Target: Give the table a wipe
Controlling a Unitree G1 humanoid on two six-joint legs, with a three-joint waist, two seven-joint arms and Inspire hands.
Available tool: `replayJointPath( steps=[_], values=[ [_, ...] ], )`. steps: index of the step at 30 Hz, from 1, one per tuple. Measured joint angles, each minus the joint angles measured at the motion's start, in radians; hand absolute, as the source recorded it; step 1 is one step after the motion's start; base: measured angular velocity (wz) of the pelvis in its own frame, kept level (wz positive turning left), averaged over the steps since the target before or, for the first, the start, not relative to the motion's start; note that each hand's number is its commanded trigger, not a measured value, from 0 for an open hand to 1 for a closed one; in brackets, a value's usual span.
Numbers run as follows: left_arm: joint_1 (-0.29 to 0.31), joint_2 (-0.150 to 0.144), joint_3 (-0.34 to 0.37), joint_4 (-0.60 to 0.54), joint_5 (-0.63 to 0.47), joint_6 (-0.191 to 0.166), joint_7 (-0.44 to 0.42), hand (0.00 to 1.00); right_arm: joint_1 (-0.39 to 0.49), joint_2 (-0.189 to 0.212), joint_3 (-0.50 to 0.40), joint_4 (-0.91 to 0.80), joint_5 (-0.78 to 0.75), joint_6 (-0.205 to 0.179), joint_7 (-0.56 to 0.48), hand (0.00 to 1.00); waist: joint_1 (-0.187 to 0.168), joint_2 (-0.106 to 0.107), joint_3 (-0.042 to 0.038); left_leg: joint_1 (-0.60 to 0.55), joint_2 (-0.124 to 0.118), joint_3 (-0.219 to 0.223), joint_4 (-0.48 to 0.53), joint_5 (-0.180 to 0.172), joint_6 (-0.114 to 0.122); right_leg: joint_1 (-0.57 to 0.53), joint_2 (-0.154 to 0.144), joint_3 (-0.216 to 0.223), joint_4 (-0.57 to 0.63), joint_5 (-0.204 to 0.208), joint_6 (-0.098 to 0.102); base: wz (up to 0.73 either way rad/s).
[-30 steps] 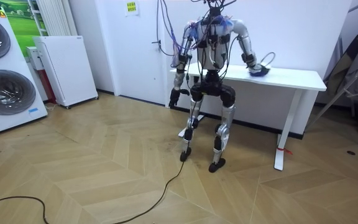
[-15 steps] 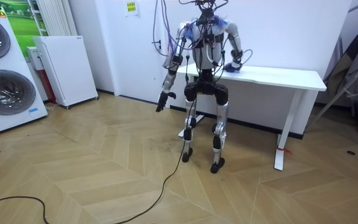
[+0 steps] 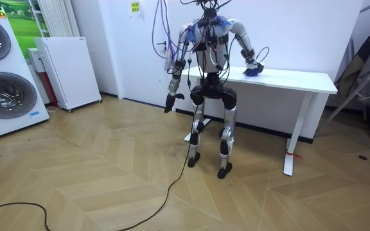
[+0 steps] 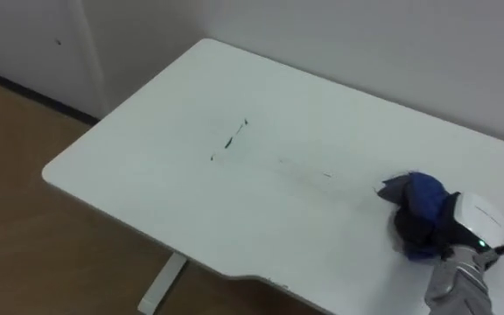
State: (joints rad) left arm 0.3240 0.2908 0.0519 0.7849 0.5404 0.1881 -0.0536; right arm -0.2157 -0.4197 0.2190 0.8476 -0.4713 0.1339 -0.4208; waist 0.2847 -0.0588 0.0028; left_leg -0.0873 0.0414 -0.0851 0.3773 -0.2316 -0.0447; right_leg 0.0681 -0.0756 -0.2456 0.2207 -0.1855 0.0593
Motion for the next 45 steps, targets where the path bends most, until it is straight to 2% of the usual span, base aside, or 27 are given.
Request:
replayJointPath(
  steps=[1, 3, 4, 5, 7, 9, 11, 12, 13, 14, 15, 17, 19, 22, 25, 27, 28, 31, 32, 33, 34, 35, 36, 38, 40, 43, 45],
  values=[
    [0.0, 0.0, 0.0, 0.0, 0.0, 0.006, -0.002, 0.0, -0.03, 0.008, 0.021, 0.0, 0.011, -0.003, 0.002, 1.0, 0.001, -0.002, 0.0077, -0.008, 0.0, -0.01, 0.0, 0.007, 0.002, -0.007, 0.004, -0.003, -0.001, 0.002, -0.003, 0.05],
    [0.005, 0.001, 0.0, -0.001, 0.0, 0.01, -0.002, 0.0, -0.056, 0.008, 0.031, 0.0, 0.05, -0.007, 0.006, 1.0, 0.008, -0.001, 0.0108, -0.017, -0.001, -0.02, 0.0, 0.009, 0.0, -0.019, 0.006, -0.01, -0.002, 0.006, -0.011, 0.17],
    [0.018, 0.003, 0.001, -0.004, 0.0, 0.012, -0.002, 0.0, -0.069, 0.004, 0.03, 0.0, 0.076, -0.006, 0.006, 1.0, 0.014, 0.001, 0.011, -0.024, -0.002, -0.025, 0.001, 0.01, 0.001, -0.019, 0.006, -0.018, -0.011, 0.007, -0.012, 0.21],
    [0.037, 0.007, 0.003, -0.009, 0.0, 0.015, -0.002, 0.0, -0.075, -0.001, 0.03, 0.005, 0.111, -0.009, 0.005, 1.0, 0.015, -0.004, 0.0064, -0.028, -0.004, -0.032, -0.001, 0.011, 0.001, -0.015, 0.006, -0.027, -0.019, 0.01, -0.014, 0.23],
    [0.067, 0.014, 0.003, -0.009, -0.002, 0.024, -0.002, 0.0, -0.073, -0.021, 0.024, 0.013, 0.165, -0.018, 0.006, 1.0, 0.001, -0.002, 0.0064, -0.039, -0.014, -0.048, -0.001, 0.012, 0.002, -0.012, 0.006, -0.031, -0.02, 0.009, -0.013, 0.36],
    [0.101, 0.014, 0.012, -0.01, -0.001, 0.025, -0.002, 0.0, -0.056, -0.043, -0.033, 0.028, 0.206, -0.042, 0.006, 1.0, -0.01, -0.002, 0.0038, -0.041, -0.022, -0.057, -0.005, 0.014, 0.005, -0.011, 0.0, -0.033, -0.027, 0.007, -0.011, 0.29],
    [0.143, 0.017, 0.036, -0.01, 0.0, 0.03, -0.002, 0.0, -0.022, -0.07, -0.125, 0.094, 0.253, -0.068, 0.0, 1.0, -0.059, -0.007, 0.003, -0.028, -0.034, -0.057, -0.022, 0.02, 0.012, 0.02, -0.012, -0.064, -0.038, 0.002, -0.002, 0.47],
    [0.151, 0.017, 0.045, -0.008, 0.001, 0.03, -0.002, 0.0, 0.007, -0.08, -0.15, 0.112, 0.268, -0.075, -0.003, 1.0, -0.073, -0.009, 0.0018, -0.017, -0.037, -0.051, -0.029, 0.023, 0.015, 0.032, -0.016, -0.063, -0.036, 0.0, 0.001, 0.66],
    [0.163, 0.017, 0.059, -0.007, 0.004, 0.03, -0.001, 0.0, 0.051, -0.096, -0.2, 0.15, 0.296, -0.086, -0.005, 1.0, -0.091, -0.024, -0.0001, 0.006, -0.038, -0.023, -0.05, 0.028, 0.021, 0.05, -0.025, -0.053, -0.033, -0.002, 0.005, 0.42],
    [0.168, 0.017, 0.073, -0.004, 0.001, 0.029, -0.001, 0.0, 0.103, -0.118, -0.242, 0.173, 0.328, -0.094, -0.001, 1.0, -0.096, -0.031, -0.0076, 0.022, -0.038, 0.0, -0.059, 0.029, 0.022, 0.063, -0.03, -0.055, -0.034, -0.005, 0.009, 0.25],
    [0.169, 0.017, 0.078, -0.003, -0.001, 0.028, -0.001, 0.0, 0.119, -0.124, -0.259, 0.187, 0.337, -0.098, 0.0, 1.0, -0.101, -0.029, -0.01, 0.027, -0.038, 0.001, -0.059, 0.029, 0.022, 0.07, -0.03, -0.058, -0.036, -0.005, 0.009, 0.09],
    [0.171, 0.017, 0.117, 0.002, 0.0, 0.022, -0.001, 0.0, 0.174, -0.13, -0.343, 0.255, 0.348, -0.105, 0.022, 1.0, -0.148, -0.047, -0.0052, 0.051, -0.038, 0.003, -0.068, 0.028, 0.023, 0.094, -0.03, -0.052, -0.036, -0.005, 0.009, 0.08],
    [0.17, 0.014, 0.147, 0.002, 0.0, 0.011, -0.001, 0.0, 0.235, -0.131, -0.403, 0.287, 0.345, -0.106, 0.033, 1.0, -0.158, -0.064, -0.0101, 0.075, -0.034, 0.016, -0.072, 0.026, 0.022, 0.11, -0.029, -0.045, -0.035, -0.005, 0.009, -0.15],
    [0.168, 0.001, 0.156, 0.004, -0.002, 0.001, 0.0, 0.0, 0.332, -0.137, -0.448, 0.294, 0.345, -0.111, 0.025, 1.0, -0.179, -0.057, -0.0129, 0.102, -0.026, 0.031, -0.065, -0.001, 0.024, 0.131, -0.025, -0.037, -0.036, -0.007, 0.013, -0.28],
    [0.165, -0.001, 0.139, 0.026, 0.0, 0.003, 0.0, 0.0, 0.362, -0.134, -0.446, 0.257, 0.325, -0.107, 0.008, 1.0, -0.176, -0.043, -0.012, 0.132, -0.024, 0.027, -0.059, -0.024, 0.027, 0.151, -0.022, -0.048, -0.037, -0.008, 0.014, -0.57],
    [0.165, -0.005, 0.118, 0.033, 0.002, 0.004, 0.001, 0.0, 0.363, -0.123, -0.425, 0.209, 0.299, -0.085, -0.011, 1.0, -0.166, -0.031, -0.0117, 0.144, -0.022, 0.024, -0.045, -0.035, 0.028, 0.157, -0.017, -0.053, -0.038, -0.008, 0.014, -0.62],
    [0.162, -0.007, 0.095, 0.039, 0.008, 0.003, 0.001, 0.0, 0.355, -0.11, -0.403, 0.17, 0.274, -0.057, -0.035, 1.0, -0.159, -0.021, -0.0113, 0.145, -0.019, 0.024, -0.037, -0.038, 0.027, 0.152, -0.014, -0.052, -0.036, -0.006, 0.012, -0.48],
    [0.15, -0.027, 0.062, 0.066, 0.045, 0.002, 0.001, 0.0, 0.33, -0.055, -0.333, 0.023, 0.16, -0.005, -0.058, 1.0, -0.108, 0.005, -0.0091, 0.145, -0.018, 0.005, -0.032, -0.041, 0.022, 0.13, -0.004, -0.049, -0.031, 0.007, -0.008, -0.49],
    [0.152, -0.027, 0.039, 0.071, 0.055, 0.007, -0.001, 0.0, 0.293, -0.027, -0.269, -0.036, 0.097, 0.006, -0.048, 1.0, -0.085, 0.001, -0.0025, 0.142, -0.02, -0.01, -0.031, -0.039, 0.022, 0.116, 0.003, -0.04, -0.031, 0.004, -0.006, -0.47],
    [0.15, -0.03, 0.038, 0.072, 0.059, 0.009, -0.002, 0.0, 0.273, -0.012, -0.234, -0.073, 0.061, 0.011, -0.032, 1.0, -0.072, 0.017, -0.0093, 0.136, -0.02, -0.019, -0.028, -0.037, 0.021, 0.106, 0.006, -0.039, -0.035, 0.003, -0.005, -0.34],
    [0.149, -0.031, 0.036, 0.067, 0.062, 0.009, -0.004, 0.0, 0.232, 0.016, -0.16, -0.165, -0.009, 0.02, 0.001, 1.0, -0.041, 0.023, -0.0084, 0.123, -0.02, -0.035, -0.027, -0.032, 0.018, 0.088, 0.006, -0.055, -0.03, 0.005, -0.009, -0.13],
    [0.151, -0.028, 0.028, 0.049, 0.06, 0.015, -0.007, 0.0, 0.163, 0.042, -0.071, -0.217, -0.063, 0.011, 0.027, 1.0, -0.025, 0.027, -0.0009, 0.114, -0.02, -0.054, -0.029, -0.025, 0.013, 0.076, 0.008, -0.071, -0.031, 0.009, -0.013, 0.05],
    [0.15, -0.025, 0.021, 0.038, 0.059, 0.019, -0.008, 0.0, 0.124, 0.053, -0.034, -0.222, -0.083, 0.001, 0.039, 1.0, -0.026, 0.018, 0.0105, 0.11, -0.02, -0.062, -0.03, -0.02, 0.013, 0.074, 0.01, -0.076, -0.031, 0.009, -0.014, 0.53],
    [0.155, -0.023, 0.002, -0.02, 0.06, 0.03, -0.017, 0.0, 0.035, 0.073, 0.035, -0.259, -0.148, -0.041, 0.088, 1.0, -0.001, 0.024, 0.0089, 0.092, -0.026, -0.081, -0.044, 0.006, 0.01, 0.072, 0.008, -0.092, -0.031, -0.004, -0.018, 0.87],
    [0.175, -0.028, -0.005, -0.048, 0.061, 0.033, -0.02, 0.0, 0.029, 0.076, 0.039, -0.286, -0.177, -0.049, 0.112, 1.0, 0.004, 0.015, 0.0078, 0.102, -0.042, -0.086, -0.081, 0.031, 0.012, 0.086, -0.002, -0.087, -0.033, -0.013, -0.024, 0.81],
    [0.221, -0.031, -0.018, -0.07, 0.061, 0.049, -0.02, 0.0, 0.087, 0.065, 0.035, -0.224, -0.181, -0.05, 0.116, 1.0, 0.002, -0.001, 0.005, 0.133, -0.065, -0.083, -0.129, 0.055, 0.022, 0.114, -0.025, -0.083, -0.037, -0.027, -0.012, 0.53],
    [0.237, -0.03, -0.014, -0.069, 0.061, 0.046, -0.021, 0.0, 0.177, 0.061, -0.036, -0.214, -0.149, -0.108, 0.071, 1.0, -0.027, -0.009, 0.002, 0.135, -0.076, -0.08, -0.132, 0.054, 0.027, 0.129, -0.035, -0.083, -0.041, -0.033, -0.004, 0.42]
  ],
)
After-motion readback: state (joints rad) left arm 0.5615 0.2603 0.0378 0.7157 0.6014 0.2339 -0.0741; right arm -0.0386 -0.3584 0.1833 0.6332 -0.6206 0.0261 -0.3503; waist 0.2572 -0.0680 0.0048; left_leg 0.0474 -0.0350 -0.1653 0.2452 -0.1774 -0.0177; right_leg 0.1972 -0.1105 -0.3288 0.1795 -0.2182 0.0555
